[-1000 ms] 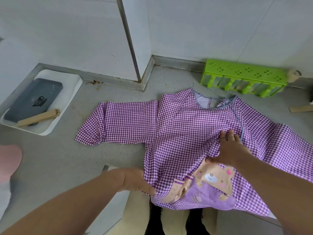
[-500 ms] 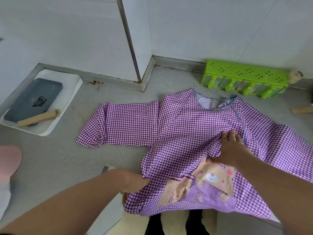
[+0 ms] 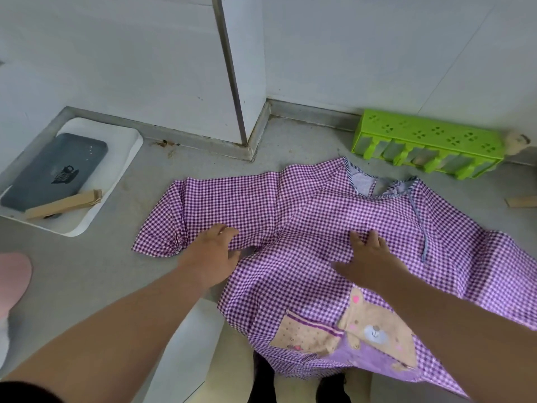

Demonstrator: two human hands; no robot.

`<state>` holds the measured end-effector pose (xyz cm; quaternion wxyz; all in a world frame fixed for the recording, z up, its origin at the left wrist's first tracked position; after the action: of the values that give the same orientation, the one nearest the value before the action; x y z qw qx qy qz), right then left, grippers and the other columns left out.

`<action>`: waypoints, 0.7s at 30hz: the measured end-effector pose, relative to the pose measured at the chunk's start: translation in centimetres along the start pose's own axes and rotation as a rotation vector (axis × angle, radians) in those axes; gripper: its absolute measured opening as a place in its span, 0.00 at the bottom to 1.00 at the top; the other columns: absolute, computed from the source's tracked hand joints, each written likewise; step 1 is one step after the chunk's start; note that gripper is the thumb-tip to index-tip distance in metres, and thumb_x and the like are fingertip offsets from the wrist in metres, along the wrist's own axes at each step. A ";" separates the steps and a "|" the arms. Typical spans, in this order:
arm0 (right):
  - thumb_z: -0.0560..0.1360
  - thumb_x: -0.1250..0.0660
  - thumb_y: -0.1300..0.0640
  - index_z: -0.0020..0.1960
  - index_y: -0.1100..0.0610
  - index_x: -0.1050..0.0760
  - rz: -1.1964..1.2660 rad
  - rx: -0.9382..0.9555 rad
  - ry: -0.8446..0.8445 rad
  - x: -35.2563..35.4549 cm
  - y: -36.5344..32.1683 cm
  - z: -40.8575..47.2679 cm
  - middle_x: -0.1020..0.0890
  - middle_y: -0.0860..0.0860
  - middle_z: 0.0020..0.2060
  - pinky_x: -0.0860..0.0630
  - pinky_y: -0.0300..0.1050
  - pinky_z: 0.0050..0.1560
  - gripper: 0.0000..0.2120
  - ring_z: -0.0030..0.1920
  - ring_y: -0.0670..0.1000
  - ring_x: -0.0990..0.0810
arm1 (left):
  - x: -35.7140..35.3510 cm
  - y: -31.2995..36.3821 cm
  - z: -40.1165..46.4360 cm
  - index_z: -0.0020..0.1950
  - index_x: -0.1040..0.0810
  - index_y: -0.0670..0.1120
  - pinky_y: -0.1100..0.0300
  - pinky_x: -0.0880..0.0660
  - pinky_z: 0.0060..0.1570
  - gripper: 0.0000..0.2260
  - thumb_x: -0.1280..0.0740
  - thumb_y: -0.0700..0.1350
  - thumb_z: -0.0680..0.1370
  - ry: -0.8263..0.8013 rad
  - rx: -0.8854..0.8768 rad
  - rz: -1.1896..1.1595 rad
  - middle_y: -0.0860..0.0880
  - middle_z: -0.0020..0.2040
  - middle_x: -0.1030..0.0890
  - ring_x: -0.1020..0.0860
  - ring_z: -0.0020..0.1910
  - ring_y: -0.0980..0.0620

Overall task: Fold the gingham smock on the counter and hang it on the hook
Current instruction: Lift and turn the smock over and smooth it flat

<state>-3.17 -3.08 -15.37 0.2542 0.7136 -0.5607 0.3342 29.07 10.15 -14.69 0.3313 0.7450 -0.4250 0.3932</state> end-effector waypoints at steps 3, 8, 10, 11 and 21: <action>0.62 0.35 0.17 0.82 0.52 0.70 -0.067 -0.061 -0.033 -1.0 -1.2 0.3 0.63 0.65 0.81 0.36 0.69 0.74 0.69 0.81 0.70 0.58 | -0.9 -1.3 0.9 0.86 0.50 0.55 0.41 0.43 0.81 0.32 0.42 0.61 0.85 -0.117 0.134 0.003 0.46 0.87 0.52 0.49 0.85 0.40; 0.57 0.30 0.19 0.82 0.52 0.72 -0.080 -0.060 -0.039 -0.7 -1.5 0.9 0.65 0.66 0.80 0.37 0.70 0.75 0.75 0.81 0.71 0.60 | -1.2 -4.1 2.1 0.86 0.57 0.55 0.40 0.47 0.82 0.36 0.45 0.67 0.84 -0.140 0.194 0.084 0.44 0.87 0.60 0.56 0.86 0.39; 0.57 0.29 0.20 0.81 0.51 0.73 -0.084 -0.056 -0.046 -0.6 -1.3 1.1 0.66 0.65 0.80 0.37 0.69 0.76 0.75 0.81 0.69 0.61 | -0.9 -5.1 2.7 0.85 0.52 0.56 0.40 0.48 0.82 0.34 0.45 0.67 0.84 -0.122 0.180 0.081 0.42 0.87 0.59 0.56 0.86 0.38; 0.57 0.29 0.20 0.81 0.51 0.73 -0.094 -0.057 -0.048 -0.6 -1.4 1.3 0.67 0.65 0.80 0.38 0.69 0.76 0.75 0.81 0.69 0.61 | -0.6 -5.8 3.2 0.84 0.50 0.57 0.40 0.48 0.82 0.33 0.44 0.67 0.83 -0.113 0.182 0.068 0.41 0.87 0.59 0.55 0.85 0.37; 0.59 0.29 0.20 0.81 0.52 0.73 -0.131 -0.046 -0.056 -0.2 -1.6 1.4 0.67 0.67 0.80 0.43 0.68 0.78 0.74 0.81 0.71 0.61 | 3.8 -10.2 5.3 0.86 0.51 0.47 0.39 0.41 0.81 0.42 0.40 0.68 0.80 0.039 0.367 0.093 0.39 0.86 0.52 0.46 0.84 0.36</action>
<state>-1.38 -3.62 -16.46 0.2761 0.7517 -0.5274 0.2839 41.04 8.62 -15.56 0.1793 0.7648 -0.3735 0.4934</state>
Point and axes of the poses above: each hand's wrist, its own z-axis towards the middle knuckle, its own x-axis out of the back of the hand, y = z × x, the point moved 4 cm from there along z, towards the middle knuckle
